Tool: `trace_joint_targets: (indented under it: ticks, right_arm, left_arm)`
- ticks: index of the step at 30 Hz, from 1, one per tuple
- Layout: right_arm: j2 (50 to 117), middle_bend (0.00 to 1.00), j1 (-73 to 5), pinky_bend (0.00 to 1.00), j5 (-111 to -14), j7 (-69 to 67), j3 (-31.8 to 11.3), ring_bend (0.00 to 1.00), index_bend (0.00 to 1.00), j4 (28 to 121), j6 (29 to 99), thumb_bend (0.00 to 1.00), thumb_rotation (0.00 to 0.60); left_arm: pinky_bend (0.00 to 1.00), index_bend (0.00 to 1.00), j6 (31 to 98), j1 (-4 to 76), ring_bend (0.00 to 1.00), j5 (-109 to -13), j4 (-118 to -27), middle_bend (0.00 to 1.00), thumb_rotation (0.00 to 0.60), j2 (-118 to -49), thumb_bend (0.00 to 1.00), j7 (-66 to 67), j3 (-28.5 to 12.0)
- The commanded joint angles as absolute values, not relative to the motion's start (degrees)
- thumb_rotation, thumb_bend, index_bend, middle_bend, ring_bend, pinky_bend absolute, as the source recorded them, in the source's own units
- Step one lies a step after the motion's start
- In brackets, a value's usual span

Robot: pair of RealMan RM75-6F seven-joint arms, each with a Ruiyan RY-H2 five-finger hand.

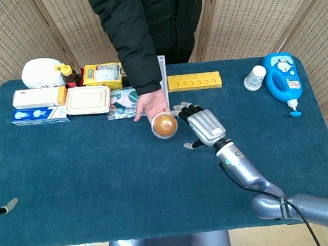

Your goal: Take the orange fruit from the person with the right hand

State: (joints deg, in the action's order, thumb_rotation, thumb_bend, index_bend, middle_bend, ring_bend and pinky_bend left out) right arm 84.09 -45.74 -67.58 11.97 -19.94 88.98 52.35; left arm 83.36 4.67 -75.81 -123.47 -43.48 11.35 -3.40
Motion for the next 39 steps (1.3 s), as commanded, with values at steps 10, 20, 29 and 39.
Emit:
trace_joint_targets:
  ticks: [10, 20, 29, 39]
  right_arm:
    - [90.84, 0.25, -50.25, 0.38, -62.94, 13.81, -21.62, 0.22, 0.27, 83.03, 54.20, 0.12, 0.600]
    - [95.95, 0.48, -50.91, 0.65, -67.87, 9.86, -21.20, 0.47, 0.51, 76.22, 60.62, 0.27, 0.600]
    - [92.23, 0.55, -48.69, 0.68, -71.92, 8.05, -19.58, 0.52, 0.57, 80.82, 63.64, 0.32, 0.600]
    - [79.24, 0.55, -40.95, 0.68, -74.89, 10.55, -13.55, 0.52, 0.58, 92.41, 66.01, 0.32, 0.600]
  left_arm:
    - [0.01, 0.00, 83.39, 4.58, 0.00, -76.04, -123.30, 0.00, 0.600, -42.73, 0.01, 9.57, -3.39]
    - [0.01, 0.00, 83.43, 4.46, 0.00, -76.18, -123.01, 0.00, 0.600, -42.12, 0.01, 8.01, -3.42]
    - [0.01, 0.00, 83.42, 4.40, 0.00, -76.49, -122.98, 0.00, 0.600, -41.91, 0.01, 7.47, -3.29]
    - [0.01, 0.00, 82.76, 4.62, 0.00, -76.96, -122.93, 0.00, 0.600, -41.75, 0.01, 7.29, -3.02]
